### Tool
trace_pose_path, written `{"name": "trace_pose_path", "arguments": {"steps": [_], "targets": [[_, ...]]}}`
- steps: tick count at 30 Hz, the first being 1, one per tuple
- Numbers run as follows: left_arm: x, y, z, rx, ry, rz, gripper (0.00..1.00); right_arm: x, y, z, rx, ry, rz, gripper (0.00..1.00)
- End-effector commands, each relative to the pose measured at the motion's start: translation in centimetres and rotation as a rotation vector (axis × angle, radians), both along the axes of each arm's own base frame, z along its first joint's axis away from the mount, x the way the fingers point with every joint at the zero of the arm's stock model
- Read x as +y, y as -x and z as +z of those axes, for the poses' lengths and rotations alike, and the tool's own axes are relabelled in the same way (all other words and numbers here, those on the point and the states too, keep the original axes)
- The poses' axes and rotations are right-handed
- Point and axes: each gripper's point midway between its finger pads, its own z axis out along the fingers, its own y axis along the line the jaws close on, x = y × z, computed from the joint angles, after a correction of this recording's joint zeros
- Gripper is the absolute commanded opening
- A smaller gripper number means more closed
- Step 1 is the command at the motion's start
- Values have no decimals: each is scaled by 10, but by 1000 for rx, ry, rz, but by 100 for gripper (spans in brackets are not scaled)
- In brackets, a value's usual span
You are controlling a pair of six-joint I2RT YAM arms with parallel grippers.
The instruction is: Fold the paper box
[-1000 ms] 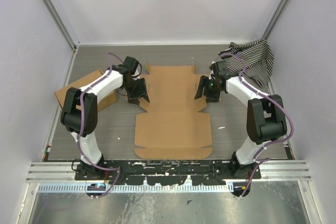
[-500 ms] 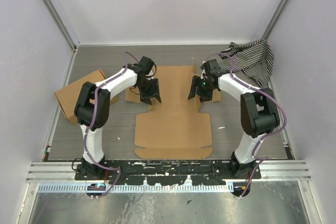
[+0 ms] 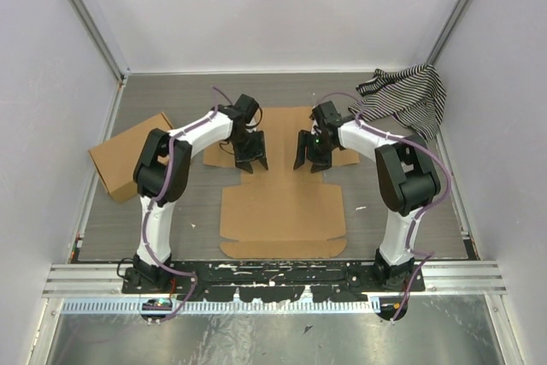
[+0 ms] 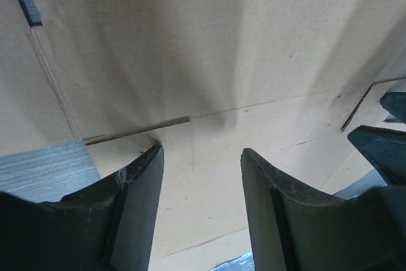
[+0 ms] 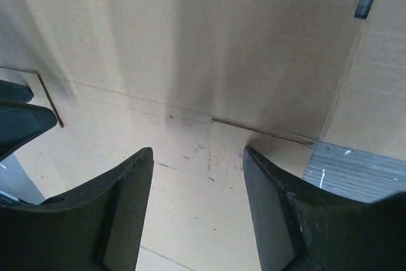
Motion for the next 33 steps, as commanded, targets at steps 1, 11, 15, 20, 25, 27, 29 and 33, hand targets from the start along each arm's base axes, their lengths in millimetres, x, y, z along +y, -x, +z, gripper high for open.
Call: {"name": "trace_pose_path", "arguments": {"steps": [1, 11, 15, 20, 25, 27, 29, 33], "targets": [[1, -3, -14, 22, -41, -13, 59, 0, -14, -4, -10, 33, -29, 64], [10, -69, 87, -237, -95, 1, 60, -12, -71, 79, -249, 92, -84, 64], [29, -107, 104, -313, -136, 73, 61, -41, -98, 97, -318, 144, -170, 65], [56, -153, 91, -315, -186, 175, 59, -75, -127, 99, -324, 120, -248, 64], [64, -180, 68, -318, -209, 211, 59, -86, -145, 103, -353, 110, -243, 64], [68, -188, 63, -328, -215, 235, 58, -87, -150, 104, -360, 107, -246, 64], [73, -195, 58, -341, -224, 261, 58, -88, -154, 106, -372, 103, -250, 64], [75, -211, 51, -380, -218, 288, 57, -86, -158, 105, -383, 90, -246, 64]]}}
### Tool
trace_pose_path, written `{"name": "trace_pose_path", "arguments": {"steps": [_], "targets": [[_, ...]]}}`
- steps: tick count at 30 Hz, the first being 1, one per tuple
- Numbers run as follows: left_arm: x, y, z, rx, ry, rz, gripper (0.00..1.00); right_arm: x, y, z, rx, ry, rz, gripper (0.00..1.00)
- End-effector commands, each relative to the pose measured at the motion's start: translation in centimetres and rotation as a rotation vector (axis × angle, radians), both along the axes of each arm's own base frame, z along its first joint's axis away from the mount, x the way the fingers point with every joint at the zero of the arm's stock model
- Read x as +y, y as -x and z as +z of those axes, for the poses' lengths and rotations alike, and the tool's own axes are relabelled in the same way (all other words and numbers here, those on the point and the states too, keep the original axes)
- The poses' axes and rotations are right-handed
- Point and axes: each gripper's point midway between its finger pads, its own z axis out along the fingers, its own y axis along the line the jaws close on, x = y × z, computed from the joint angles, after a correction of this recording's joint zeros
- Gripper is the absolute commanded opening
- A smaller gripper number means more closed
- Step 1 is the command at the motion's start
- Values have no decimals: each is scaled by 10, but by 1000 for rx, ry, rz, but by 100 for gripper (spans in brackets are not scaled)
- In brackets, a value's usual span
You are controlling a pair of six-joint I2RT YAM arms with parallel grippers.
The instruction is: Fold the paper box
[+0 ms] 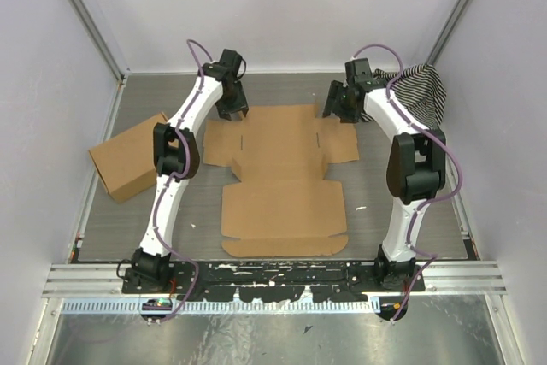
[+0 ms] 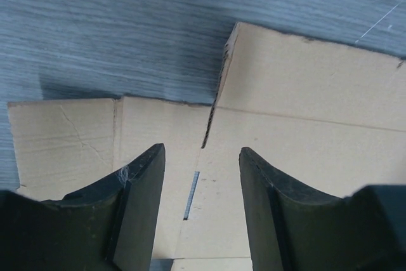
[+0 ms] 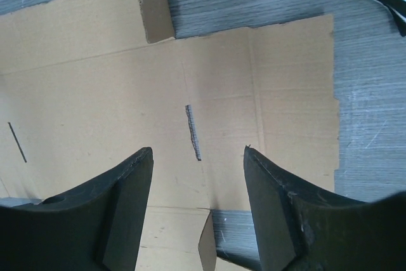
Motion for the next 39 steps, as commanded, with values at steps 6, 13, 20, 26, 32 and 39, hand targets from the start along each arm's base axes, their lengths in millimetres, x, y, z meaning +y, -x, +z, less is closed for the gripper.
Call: {"name": "trace_pose_path", "arguments": {"steps": [6, 13, 20, 26, 32, 39], "targets": [[-5, -41, 17, -164, 34, 40, 56, 12, -25, 18, -87, -35, 46, 64], [4, -52, 3, -170, 41, 67, 41, 14, -32, 17, -90, -50, 53, 64], [4, -54, 10, -187, 54, 49, 0, 10, -36, 20, -105, -40, 57, 64], [-1, -67, 84, -418, 26, -24, 0, 6, -52, 50, -182, -56, 83, 66], [-7, -66, 161, -669, -16, -120, 0, 1, -61, 90, -255, -67, 134, 67], [-36, -56, 192, -715, 52, -289, 0, 1, -60, 127, -317, -131, 190, 62]]}}
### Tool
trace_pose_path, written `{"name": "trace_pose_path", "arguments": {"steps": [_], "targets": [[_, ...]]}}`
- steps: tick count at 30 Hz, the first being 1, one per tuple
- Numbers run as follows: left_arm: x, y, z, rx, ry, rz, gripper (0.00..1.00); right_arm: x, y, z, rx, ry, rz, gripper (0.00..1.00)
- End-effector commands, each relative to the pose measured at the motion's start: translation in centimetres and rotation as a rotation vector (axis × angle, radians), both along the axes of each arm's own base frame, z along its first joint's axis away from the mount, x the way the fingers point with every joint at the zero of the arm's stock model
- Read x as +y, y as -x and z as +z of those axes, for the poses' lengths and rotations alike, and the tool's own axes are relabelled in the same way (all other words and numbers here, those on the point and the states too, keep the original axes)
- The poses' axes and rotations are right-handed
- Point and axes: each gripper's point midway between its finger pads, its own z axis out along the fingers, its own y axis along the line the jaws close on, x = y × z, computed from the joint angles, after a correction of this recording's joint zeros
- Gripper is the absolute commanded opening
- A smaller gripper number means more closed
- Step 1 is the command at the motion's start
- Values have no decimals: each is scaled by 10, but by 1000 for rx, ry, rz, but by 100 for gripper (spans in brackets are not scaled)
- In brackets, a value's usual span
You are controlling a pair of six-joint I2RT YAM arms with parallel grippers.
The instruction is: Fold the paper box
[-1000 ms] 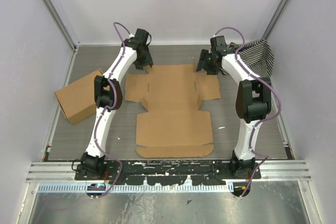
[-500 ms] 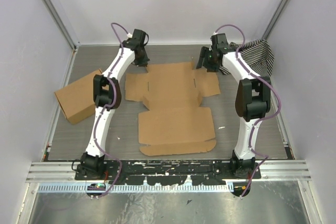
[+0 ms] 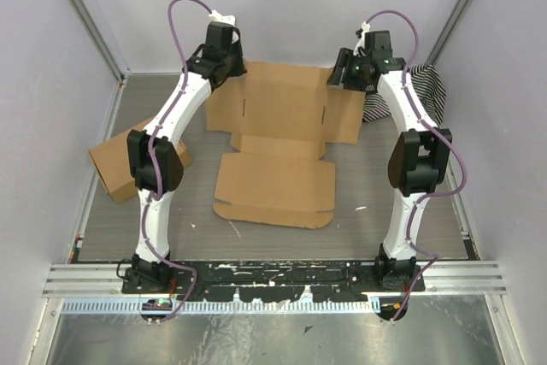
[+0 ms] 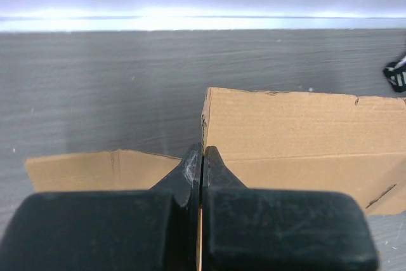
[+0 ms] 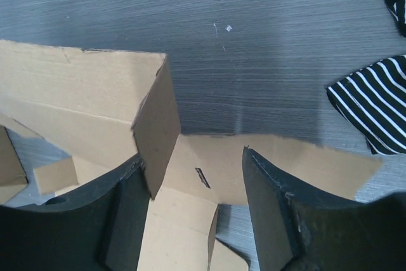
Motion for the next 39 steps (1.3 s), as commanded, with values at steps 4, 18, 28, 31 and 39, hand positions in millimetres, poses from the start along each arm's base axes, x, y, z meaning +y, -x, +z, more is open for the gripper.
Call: {"name": "trace_pose_path", "arguments": {"steps": [4, 18, 28, 31, 39], "targets": [[-17, -2, 34, -107, -11, -132, 0, 4, 7, 63, -122, -26, 73, 61], [-32, 9, 41, -114, -23, -194, 0, -1, -4, 81, -138, -51, 51, 55], [-32, 15, 45, -117, -40, -193, 0, -3, -2, 57, -46, -44, 33, 36], [-30, 15, 47, -121, -44, -184, 0, -6, 4, 48, -3, -32, 26, 35], [-26, 18, 51, -126, -45, -172, 0, -10, 22, 35, 72, -13, 14, 16]]}}
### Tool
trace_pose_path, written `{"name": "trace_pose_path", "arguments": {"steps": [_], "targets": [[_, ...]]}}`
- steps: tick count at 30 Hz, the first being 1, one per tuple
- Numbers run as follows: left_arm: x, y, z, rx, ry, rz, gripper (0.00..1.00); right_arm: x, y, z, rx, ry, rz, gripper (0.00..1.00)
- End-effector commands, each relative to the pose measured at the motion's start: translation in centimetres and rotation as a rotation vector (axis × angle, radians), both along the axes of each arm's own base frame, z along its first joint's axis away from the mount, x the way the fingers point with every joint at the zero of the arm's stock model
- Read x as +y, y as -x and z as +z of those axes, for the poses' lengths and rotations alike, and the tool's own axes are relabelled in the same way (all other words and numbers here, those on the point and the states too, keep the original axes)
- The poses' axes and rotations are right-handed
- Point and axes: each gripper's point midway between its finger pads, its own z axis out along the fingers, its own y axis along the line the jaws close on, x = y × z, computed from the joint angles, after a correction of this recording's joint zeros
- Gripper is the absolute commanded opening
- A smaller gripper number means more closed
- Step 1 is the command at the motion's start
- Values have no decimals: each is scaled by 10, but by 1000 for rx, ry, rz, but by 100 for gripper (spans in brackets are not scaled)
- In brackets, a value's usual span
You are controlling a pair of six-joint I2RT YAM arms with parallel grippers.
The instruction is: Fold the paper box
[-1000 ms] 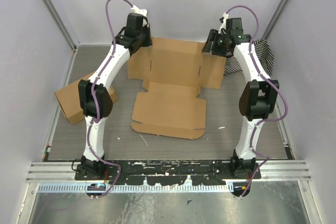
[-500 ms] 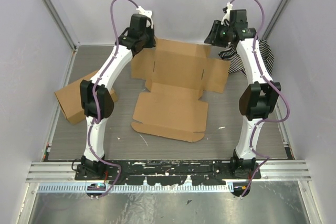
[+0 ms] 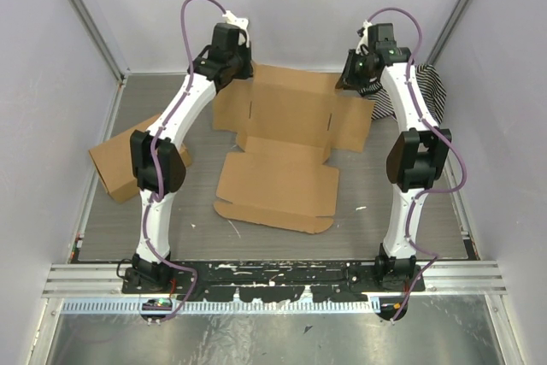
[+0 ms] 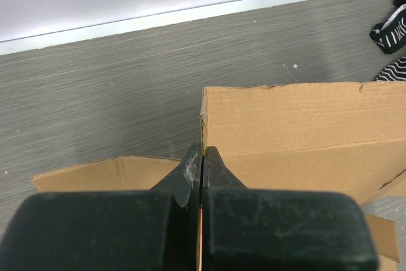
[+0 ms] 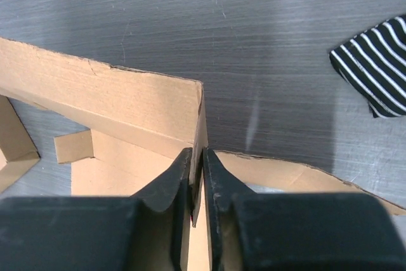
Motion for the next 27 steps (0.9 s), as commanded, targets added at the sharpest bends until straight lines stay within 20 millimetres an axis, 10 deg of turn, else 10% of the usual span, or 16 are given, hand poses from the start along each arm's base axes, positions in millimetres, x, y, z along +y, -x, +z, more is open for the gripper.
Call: {"name": "trace_pose_path", "arguments": {"steps": [1, 7, 15, 22, 27], "targets": [[8, 7, 37, -69, 10, 15, 0, -5, 7, 24, -40, 11, -13, 14], [12, 10, 44, -68, 28, 48, 6, -8, 5, 30, -100, 51, -38, 6], [35, 31, 79, -75, 37, 138, 69, 16, -5, 65, -413, 168, -20, 5], [54, 63, 92, -16, 32, 180, 70, 35, 8, 119, -753, 180, -45, 6], [67, 100, 90, 77, 16, 183, 64, 36, 29, 122, -849, 128, -110, 8]]}}
